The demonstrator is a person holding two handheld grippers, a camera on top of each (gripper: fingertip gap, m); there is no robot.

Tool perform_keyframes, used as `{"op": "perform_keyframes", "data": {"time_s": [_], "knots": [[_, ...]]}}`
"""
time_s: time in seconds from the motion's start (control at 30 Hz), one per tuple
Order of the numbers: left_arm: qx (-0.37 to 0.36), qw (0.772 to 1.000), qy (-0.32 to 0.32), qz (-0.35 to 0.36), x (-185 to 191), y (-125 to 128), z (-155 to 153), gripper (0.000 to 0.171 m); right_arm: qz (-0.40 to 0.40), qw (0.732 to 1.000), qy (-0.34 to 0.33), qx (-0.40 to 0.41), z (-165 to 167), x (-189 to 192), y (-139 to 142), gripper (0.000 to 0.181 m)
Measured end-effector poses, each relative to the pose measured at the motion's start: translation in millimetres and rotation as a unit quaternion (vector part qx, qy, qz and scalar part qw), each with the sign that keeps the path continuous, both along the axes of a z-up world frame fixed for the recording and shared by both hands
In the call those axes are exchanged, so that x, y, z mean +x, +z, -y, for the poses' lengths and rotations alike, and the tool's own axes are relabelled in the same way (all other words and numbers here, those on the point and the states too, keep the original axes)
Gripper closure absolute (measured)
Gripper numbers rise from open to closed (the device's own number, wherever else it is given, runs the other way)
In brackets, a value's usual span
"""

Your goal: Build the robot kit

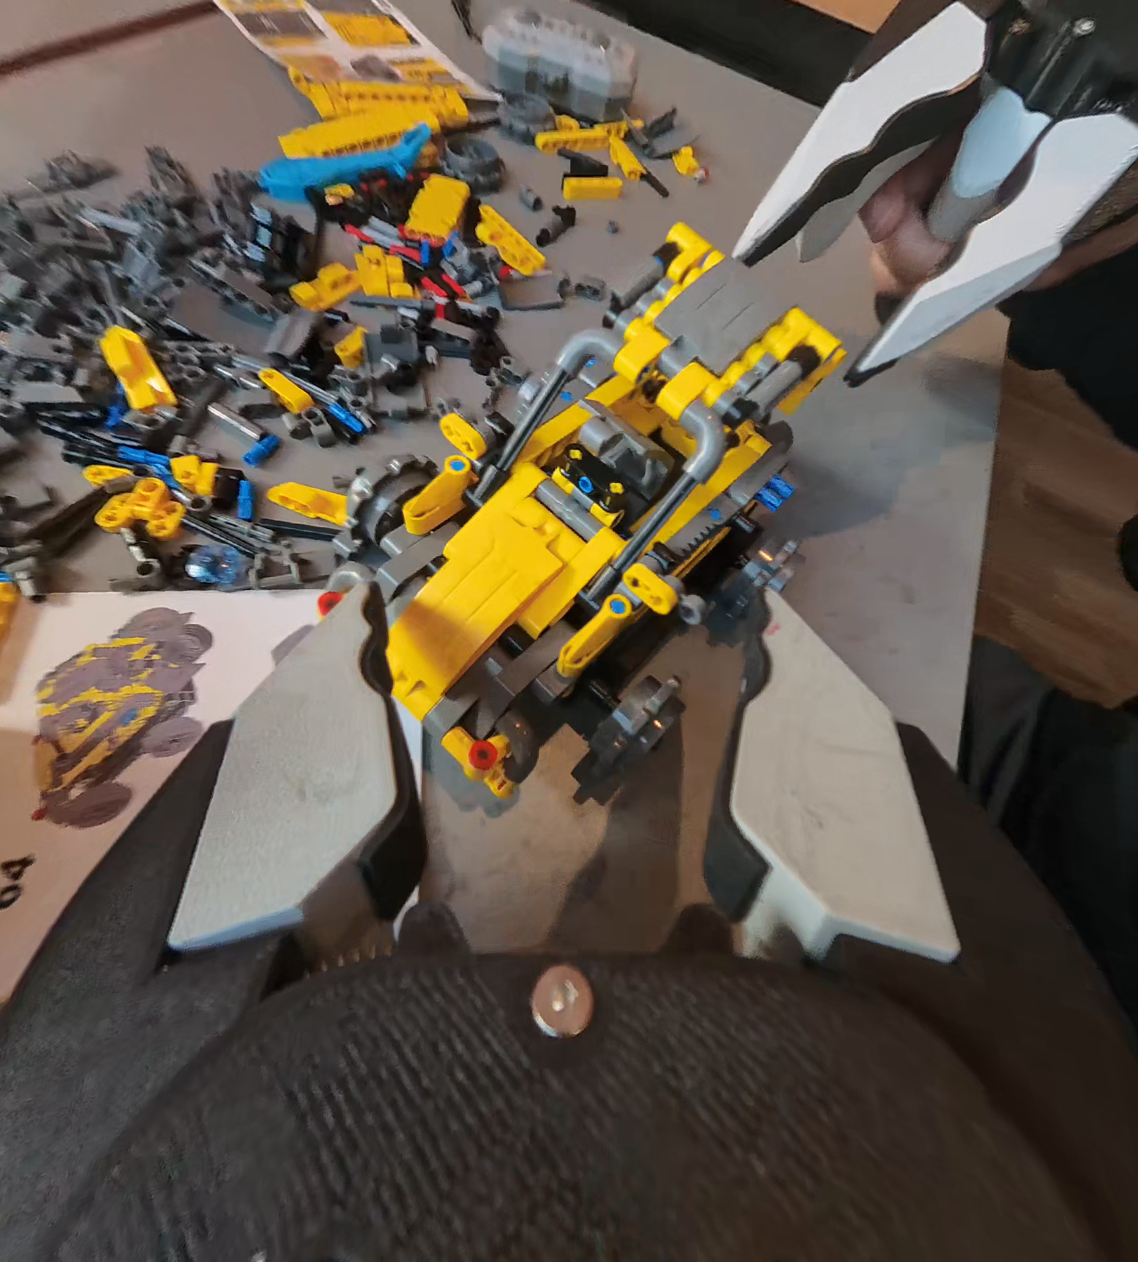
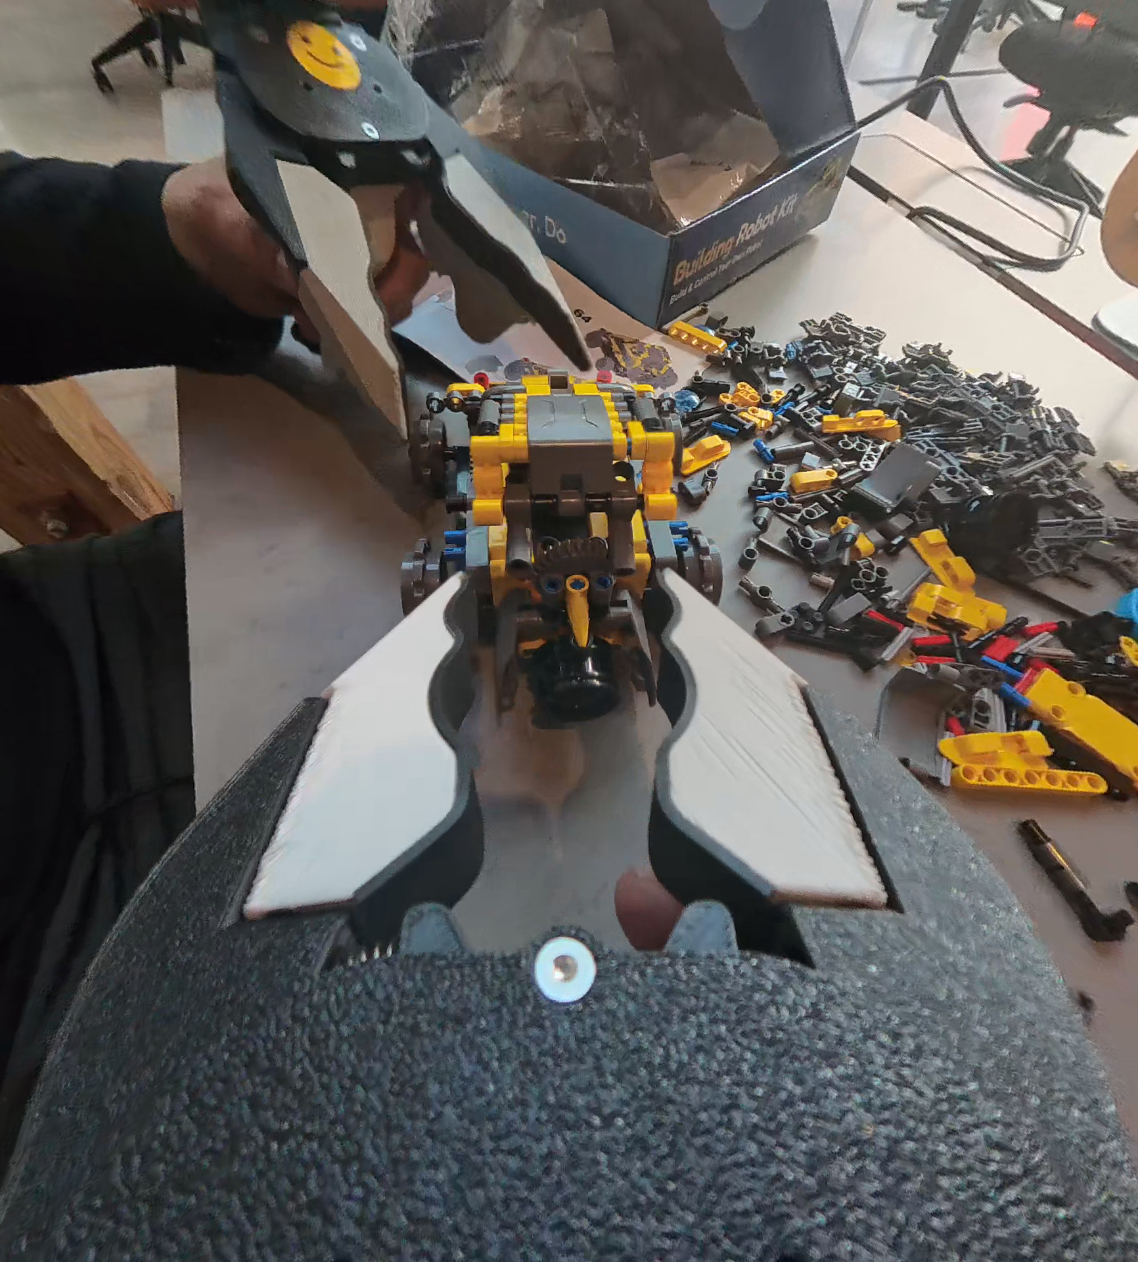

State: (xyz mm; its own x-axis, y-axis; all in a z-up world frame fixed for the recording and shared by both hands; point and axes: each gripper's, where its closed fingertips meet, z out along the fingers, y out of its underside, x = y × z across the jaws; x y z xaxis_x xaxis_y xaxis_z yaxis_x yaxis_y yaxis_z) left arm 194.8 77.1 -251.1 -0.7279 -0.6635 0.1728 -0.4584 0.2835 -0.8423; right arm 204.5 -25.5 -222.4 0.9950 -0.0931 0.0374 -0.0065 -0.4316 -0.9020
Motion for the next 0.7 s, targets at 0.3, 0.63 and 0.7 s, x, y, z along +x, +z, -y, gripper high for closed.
{"op": "perform_keyframes", "data": {"time_s": [0.3,0.63,0.7], "knots": [[-0.011,0.998,-0.044,-0.031,3.8,-11.1,11.2,0.069,-0.025,0.998,0.050,-0.022,-13.3,-21.2,-14.1,0.133],[0.011,0.999,0.043,0.016,5.0,7.4,-2.4,0.088,-0.014,0.998,0.056,0.011,-8.7,-70.4,-11.0,0.138],[-0.028,0.997,0.069,0.015,-6.1,20.8,-6.8,0.089,-0.003,0.998,0.059,0.019,-6.3,-74.0,-9.6,0.143]]}}
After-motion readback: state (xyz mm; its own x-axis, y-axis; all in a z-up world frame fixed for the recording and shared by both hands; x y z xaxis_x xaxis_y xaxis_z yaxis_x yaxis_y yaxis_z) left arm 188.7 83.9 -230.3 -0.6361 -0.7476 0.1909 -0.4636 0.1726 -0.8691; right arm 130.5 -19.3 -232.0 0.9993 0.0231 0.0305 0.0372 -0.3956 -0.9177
